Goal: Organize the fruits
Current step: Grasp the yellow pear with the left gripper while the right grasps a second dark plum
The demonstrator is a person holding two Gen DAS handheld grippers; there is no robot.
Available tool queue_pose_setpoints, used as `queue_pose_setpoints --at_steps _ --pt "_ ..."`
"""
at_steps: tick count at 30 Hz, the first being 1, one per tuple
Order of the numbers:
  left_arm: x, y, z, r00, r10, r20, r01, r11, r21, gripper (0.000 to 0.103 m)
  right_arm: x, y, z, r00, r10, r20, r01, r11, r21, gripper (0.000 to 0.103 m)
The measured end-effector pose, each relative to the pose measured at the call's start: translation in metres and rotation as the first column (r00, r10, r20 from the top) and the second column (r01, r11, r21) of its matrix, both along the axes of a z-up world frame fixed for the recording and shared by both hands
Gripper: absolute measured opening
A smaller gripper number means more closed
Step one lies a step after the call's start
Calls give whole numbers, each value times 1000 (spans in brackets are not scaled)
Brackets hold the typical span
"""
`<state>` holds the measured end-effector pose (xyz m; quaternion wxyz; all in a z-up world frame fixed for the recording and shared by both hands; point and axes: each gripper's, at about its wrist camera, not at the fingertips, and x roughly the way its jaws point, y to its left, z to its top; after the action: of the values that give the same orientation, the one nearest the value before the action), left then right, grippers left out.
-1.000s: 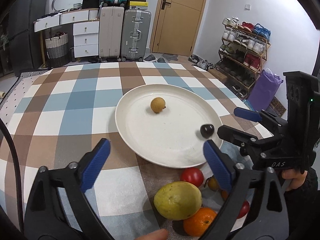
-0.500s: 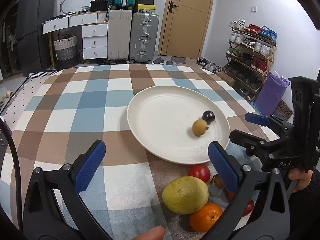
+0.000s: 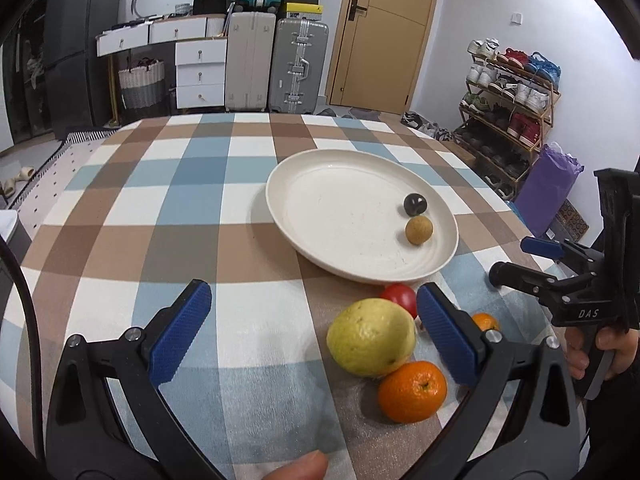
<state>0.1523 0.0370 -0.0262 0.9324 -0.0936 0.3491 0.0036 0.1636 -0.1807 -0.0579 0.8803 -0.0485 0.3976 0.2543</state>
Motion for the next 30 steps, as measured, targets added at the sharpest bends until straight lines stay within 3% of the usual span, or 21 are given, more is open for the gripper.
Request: queue_pose_setpoints --at_steps 7,14,21,30 --pt "-6 -3 -3 1000 -13 -23 13 1000 -15 102 -3 -7 -11 999 -17 -51 15 999 -41 101" --pt "-6 -12 -8 997 -39 -63 37 999 -25 102 -3 -4 -16 997 -4 -73 -1 998 -60 81" --pt "1 -23 -13 993 -54 -109 54 999 -5 102 -5 0 -20 997 13 -80 -19 997 -78 71" --pt "9 -30 -20 985 -81 -153 77 997 -30 86 -6 -2 -19 997 9 -70 -15 996 -92 63"
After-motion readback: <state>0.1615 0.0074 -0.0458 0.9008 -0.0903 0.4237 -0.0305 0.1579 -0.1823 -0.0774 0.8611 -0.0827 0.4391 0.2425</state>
